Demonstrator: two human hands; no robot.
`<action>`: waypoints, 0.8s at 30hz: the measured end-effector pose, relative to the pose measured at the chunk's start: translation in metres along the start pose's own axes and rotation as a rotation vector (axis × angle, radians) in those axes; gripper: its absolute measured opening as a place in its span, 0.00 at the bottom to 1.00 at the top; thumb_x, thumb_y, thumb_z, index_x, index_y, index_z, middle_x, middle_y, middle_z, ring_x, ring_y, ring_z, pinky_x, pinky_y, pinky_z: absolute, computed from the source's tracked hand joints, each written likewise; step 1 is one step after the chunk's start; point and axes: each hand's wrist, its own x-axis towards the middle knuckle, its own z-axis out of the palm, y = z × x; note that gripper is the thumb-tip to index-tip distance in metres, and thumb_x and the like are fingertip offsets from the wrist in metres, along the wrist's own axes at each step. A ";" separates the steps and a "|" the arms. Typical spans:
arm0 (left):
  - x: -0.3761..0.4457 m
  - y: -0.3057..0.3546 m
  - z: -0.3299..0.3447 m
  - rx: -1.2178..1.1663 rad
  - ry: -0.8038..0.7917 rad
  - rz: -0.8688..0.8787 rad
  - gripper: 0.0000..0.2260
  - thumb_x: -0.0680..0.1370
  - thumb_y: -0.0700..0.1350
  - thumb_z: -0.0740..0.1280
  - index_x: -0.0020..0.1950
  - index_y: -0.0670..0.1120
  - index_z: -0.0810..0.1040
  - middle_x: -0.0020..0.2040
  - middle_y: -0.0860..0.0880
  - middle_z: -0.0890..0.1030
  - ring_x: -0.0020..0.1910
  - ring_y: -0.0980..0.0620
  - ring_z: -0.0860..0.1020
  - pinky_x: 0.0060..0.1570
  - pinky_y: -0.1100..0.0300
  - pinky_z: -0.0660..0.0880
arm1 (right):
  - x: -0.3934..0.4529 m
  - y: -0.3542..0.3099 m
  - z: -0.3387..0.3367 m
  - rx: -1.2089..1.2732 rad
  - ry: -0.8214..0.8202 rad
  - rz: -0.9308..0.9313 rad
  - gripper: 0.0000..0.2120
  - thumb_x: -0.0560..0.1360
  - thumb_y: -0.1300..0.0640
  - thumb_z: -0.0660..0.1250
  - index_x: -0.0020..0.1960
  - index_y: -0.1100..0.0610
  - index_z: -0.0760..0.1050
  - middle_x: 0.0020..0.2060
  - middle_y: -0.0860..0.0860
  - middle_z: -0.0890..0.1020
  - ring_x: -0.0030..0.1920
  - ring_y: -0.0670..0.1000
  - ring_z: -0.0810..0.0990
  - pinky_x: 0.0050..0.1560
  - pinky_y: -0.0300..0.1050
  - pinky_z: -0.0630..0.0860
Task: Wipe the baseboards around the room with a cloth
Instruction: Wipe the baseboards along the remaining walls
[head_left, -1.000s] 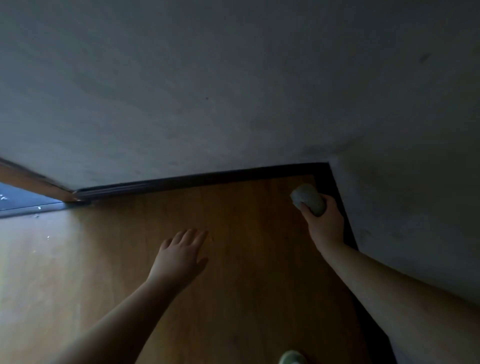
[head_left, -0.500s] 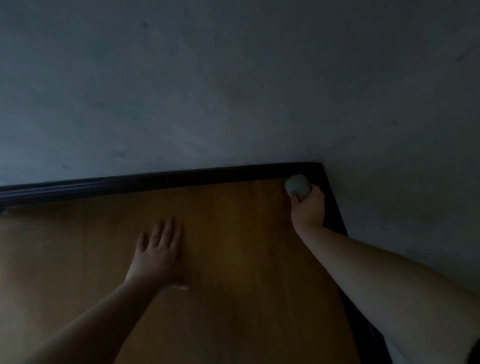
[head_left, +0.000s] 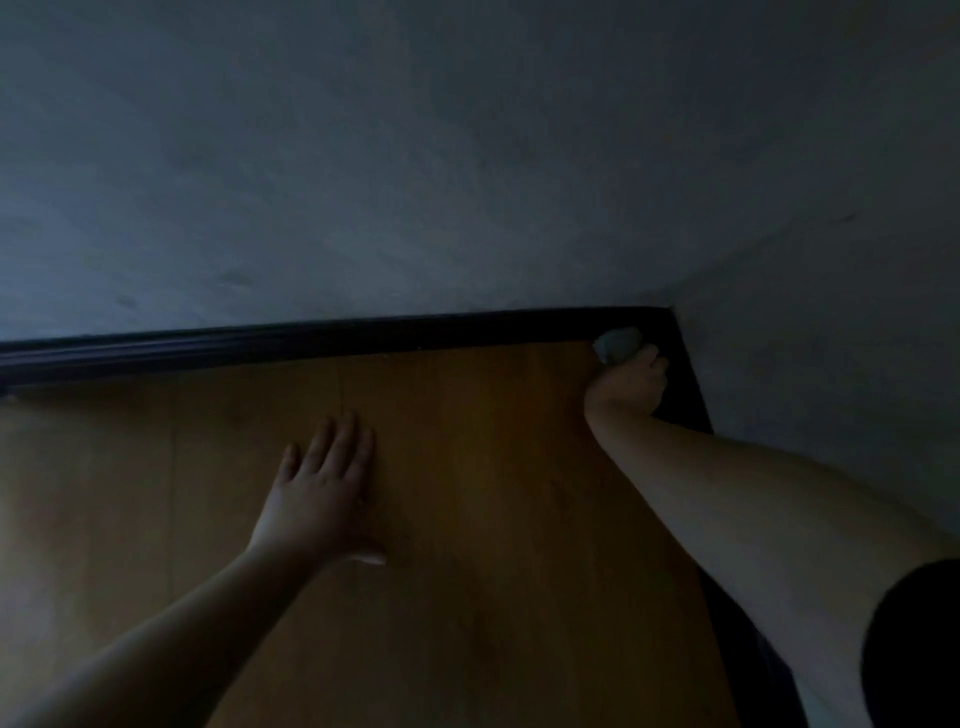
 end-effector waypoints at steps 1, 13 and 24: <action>0.000 0.000 -0.001 -0.001 -0.004 0.002 0.65 0.62 0.75 0.69 0.73 0.50 0.23 0.76 0.47 0.26 0.78 0.45 0.32 0.77 0.42 0.44 | -0.001 -0.001 0.000 0.009 -0.009 0.004 0.19 0.81 0.60 0.56 0.72 0.61 0.63 0.69 0.61 0.68 0.64 0.62 0.70 0.61 0.54 0.67; 0.001 -0.002 0.001 -0.004 -0.021 -0.004 0.66 0.61 0.76 0.69 0.72 0.49 0.21 0.75 0.48 0.26 0.77 0.44 0.31 0.77 0.42 0.43 | -0.141 -0.083 0.042 0.075 -0.234 -0.185 0.16 0.79 0.57 0.65 0.64 0.57 0.66 0.65 0.57 0.69 0.65 0.59 0.70 0.64 0.53 0.65; 0.003 -0.001 -0.003 0.007 -0.043 0.015 0.66 0.62 0.75 0.69 0.75 0.48 0.25 0.78 0.46 0.29 0.78 0.43 0.33 0.76 0.41 0.45 | -0.085 -0.011 0.011 0.142 -0.064 -0.231 0.23 0.75 0.58 0.69 0.68 0.61 0.70 0.65 0.60 0.73 0.67 0.61 0.70 0.69 0.54 0.64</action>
